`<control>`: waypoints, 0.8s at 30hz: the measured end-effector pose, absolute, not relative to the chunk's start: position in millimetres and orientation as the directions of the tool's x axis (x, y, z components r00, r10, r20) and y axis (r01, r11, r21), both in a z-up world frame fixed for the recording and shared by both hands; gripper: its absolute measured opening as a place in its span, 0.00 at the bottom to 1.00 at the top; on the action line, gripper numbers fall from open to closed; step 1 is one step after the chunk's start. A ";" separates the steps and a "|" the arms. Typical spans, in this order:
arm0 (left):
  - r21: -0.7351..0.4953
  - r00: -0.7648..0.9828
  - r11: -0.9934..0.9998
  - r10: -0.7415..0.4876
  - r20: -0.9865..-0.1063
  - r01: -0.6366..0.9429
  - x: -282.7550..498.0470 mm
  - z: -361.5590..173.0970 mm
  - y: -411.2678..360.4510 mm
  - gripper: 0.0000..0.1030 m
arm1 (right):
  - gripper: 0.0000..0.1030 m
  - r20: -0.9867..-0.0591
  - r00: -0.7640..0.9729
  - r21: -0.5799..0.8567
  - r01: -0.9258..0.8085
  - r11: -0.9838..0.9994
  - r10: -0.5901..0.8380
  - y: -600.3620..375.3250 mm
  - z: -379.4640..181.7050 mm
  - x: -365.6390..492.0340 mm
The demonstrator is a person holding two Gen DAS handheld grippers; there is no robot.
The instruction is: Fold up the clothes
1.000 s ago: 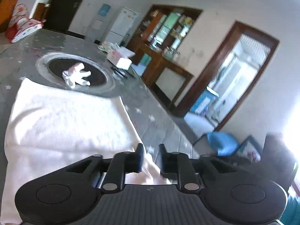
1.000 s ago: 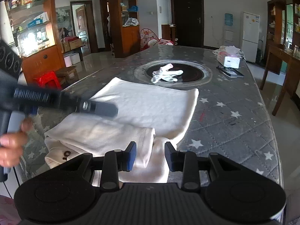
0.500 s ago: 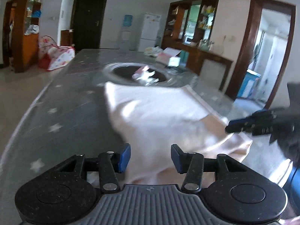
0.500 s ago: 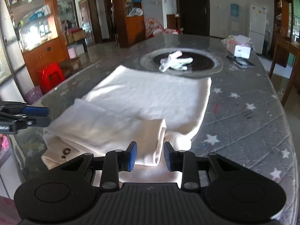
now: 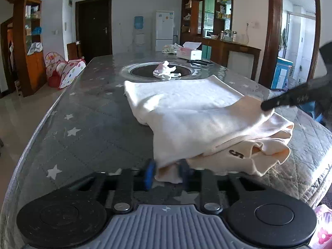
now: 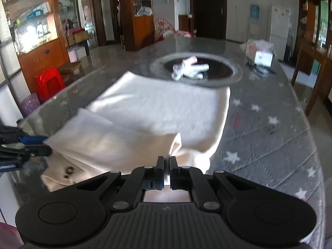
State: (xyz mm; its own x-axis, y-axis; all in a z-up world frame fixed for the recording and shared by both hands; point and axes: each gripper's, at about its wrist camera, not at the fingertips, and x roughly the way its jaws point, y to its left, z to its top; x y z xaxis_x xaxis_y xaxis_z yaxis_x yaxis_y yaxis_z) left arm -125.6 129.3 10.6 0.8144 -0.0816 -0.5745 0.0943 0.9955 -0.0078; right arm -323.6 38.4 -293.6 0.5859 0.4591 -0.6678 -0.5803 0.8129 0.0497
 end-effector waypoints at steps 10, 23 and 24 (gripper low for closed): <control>-0.017 0.795 0.990 -0.121 -0.594 0.138 -131.0 14.1 133.8 0.15 | 0.08 -0.715 0.553 0.030 -0.587 0.809 0.428 32.2 -299.7 -330.9; -0.142 0.823 0.972 -0.236 -0.517 0.189 -74.2 55.1 139.7 0.34 | 0.09 -0.664 0.574 0.035 -0.616 0.787 0.479 54.0 -297.7 -304.2; -0.147 0.818 0.970 -0.244 -0.520 0.196 -64.7 53.2 136.2 0.34 | 0.09 -0.666 0.569 0.037 -0.621 0.783 0.482 57.5 -300.3 -302.3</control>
